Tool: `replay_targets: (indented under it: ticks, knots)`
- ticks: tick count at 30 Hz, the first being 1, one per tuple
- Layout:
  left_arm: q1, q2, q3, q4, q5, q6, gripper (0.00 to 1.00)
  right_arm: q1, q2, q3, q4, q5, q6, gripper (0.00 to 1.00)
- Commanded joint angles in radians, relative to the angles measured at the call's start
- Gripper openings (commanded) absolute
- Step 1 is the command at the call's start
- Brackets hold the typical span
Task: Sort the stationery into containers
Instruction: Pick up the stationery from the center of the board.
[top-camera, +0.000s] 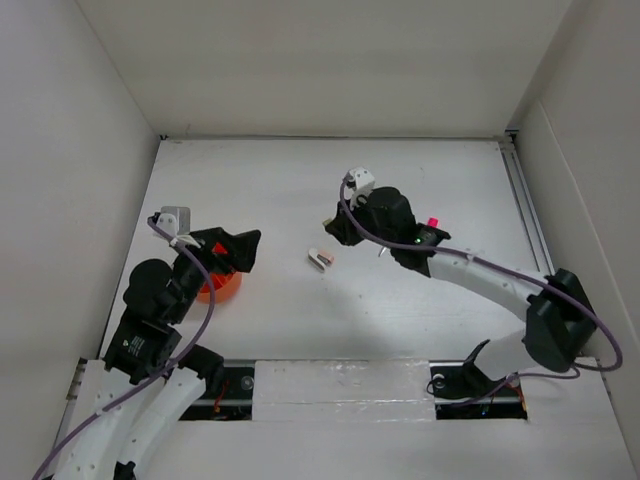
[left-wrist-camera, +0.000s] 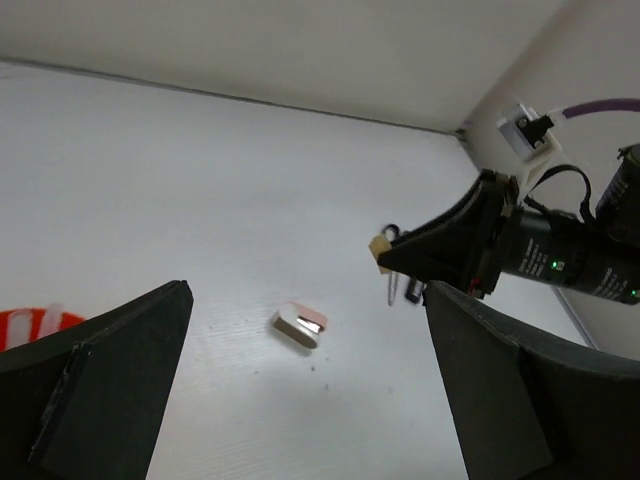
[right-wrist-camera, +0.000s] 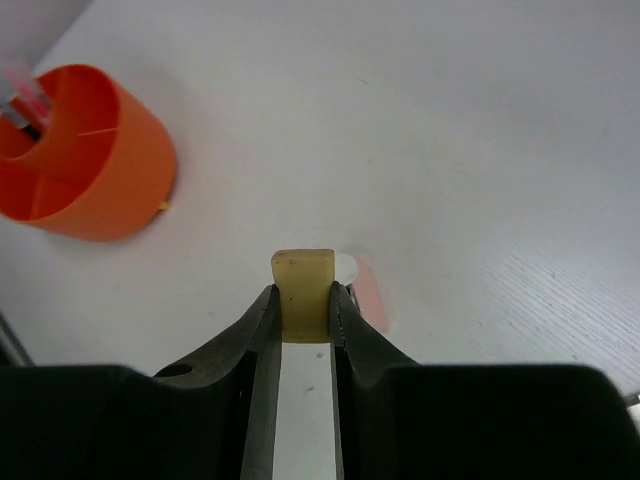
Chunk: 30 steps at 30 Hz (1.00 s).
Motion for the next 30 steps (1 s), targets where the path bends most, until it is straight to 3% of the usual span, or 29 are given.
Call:
replay_targets:
  ticks: [1,8,14,16,22,30]
  knots:
    - [-0.004,0.007,0.017,0.099,0.231,0.034,1.0,0.035,-0.142,-0.089,0.206,-0.147,-0.081,0.0]
    - [-0.004,0.136,0.017,0.117,0.521,0.043,1.0,0.127,-0.352,-0.204,0.349,-0.265,-0.176,0.0]
    - [0.026,0.193,0.017,0.131,0.643,0.034,0.98,0.248,-0.375,-0.222,0.371,-0.193,-0.225,0.0]
    - [0.035,0.218,0.017,0.152,0.702,0.034,0.93,0.268,-0.363,-0.222,0.38,-0.193,-0.245,0.0]
    - [0.035,0.218,0.017,0.153,0.722,0.024,0.93,0.341,-0.32,-0.201,0.38,-0.06,-0.282,0.0]
    - [0.035,0.239,0.008,0.162,0.771,0.024,0.9,0.364,-0.329,-0.21,0.433,-0.006,-0.294,0.0]
